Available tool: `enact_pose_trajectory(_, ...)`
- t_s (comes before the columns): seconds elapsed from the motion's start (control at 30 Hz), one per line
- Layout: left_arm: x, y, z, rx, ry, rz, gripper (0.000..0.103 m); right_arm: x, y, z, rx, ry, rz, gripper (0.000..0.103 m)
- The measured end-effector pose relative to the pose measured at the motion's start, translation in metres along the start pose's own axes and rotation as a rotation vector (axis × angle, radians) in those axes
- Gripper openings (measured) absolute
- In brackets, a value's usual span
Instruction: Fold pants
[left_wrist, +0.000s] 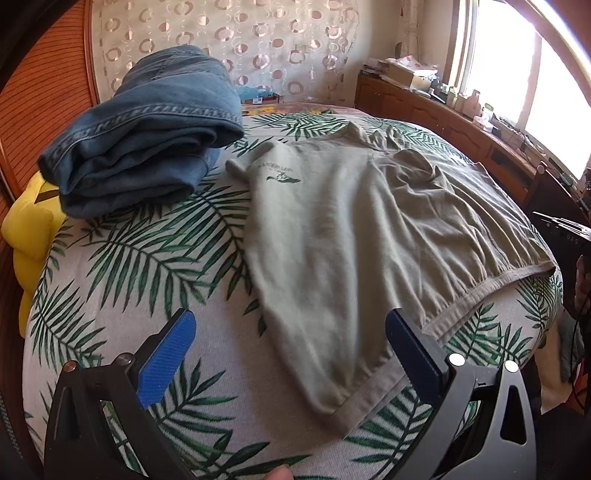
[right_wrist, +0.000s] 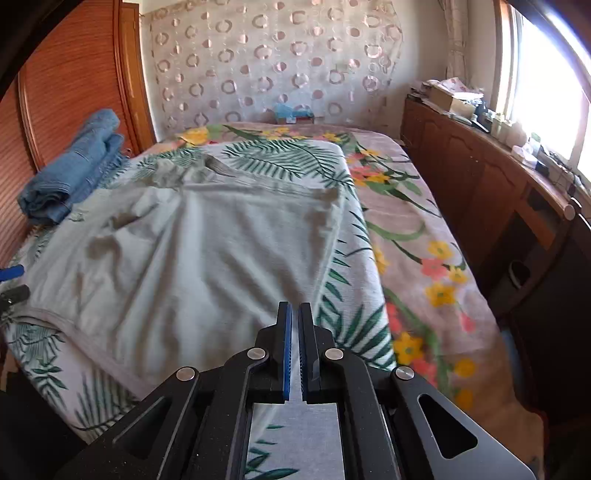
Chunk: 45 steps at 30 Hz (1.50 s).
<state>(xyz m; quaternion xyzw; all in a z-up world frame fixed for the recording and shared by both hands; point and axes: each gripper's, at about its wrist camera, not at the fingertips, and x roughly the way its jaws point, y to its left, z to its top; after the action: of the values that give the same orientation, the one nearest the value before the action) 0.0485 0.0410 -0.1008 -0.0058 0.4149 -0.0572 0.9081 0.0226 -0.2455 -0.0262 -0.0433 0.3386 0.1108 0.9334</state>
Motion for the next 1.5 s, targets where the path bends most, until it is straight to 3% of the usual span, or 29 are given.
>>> enact_pose_trajectory(0.13,-0.008,0.009,-0.01,-0.024,0.005,-0.027,0.1,-0.009,0.013,-0.007,0.007,-0.032,0.043,0.017)
enact_pose_trajectory(0.3,-0.02,0.015,-0.017,-0.051,0.004,-0.067,0.087,-0.014,0.031,-0.016,-0.008,-0.053,0.086,0.034)
enact_pose_trajectory(0.47,-0.025,0.008,-0.022,-0.032,0.016,-0.087,0.067,-0.011,0.049,-0.022,-0.031,-0.05,0.122,0.035)
enact_pose_trajectory(0.73,-0.027,0.0,-0.023,-0.004,0.031,-0.106,0.037,-0.011,0.047,-0.024,-0.054,-0.063,0.119,0.035)
enact_pose_trajectory(0.9,-0.024,-0.007,-0.021,0.028,0.036,-0.117,0.008,-0.007,0.045,-0.025,-0.041,-0.07,0.117,0.036)
enact_pose_trajectory(1.13,-0.032,-0.015,-0.005,0.064,0.0,-0.15,0.003,-0.002,0.047,-0.03,-0.027,-0.058,0.111,0.036)
enact_pose_trajectory(1.5,-0.038,-0.068,0.047,0.236,-0.06,-0.206,0.002,-0.001,0.032,-0.04,0.037,-0.046,0.096,0.036)
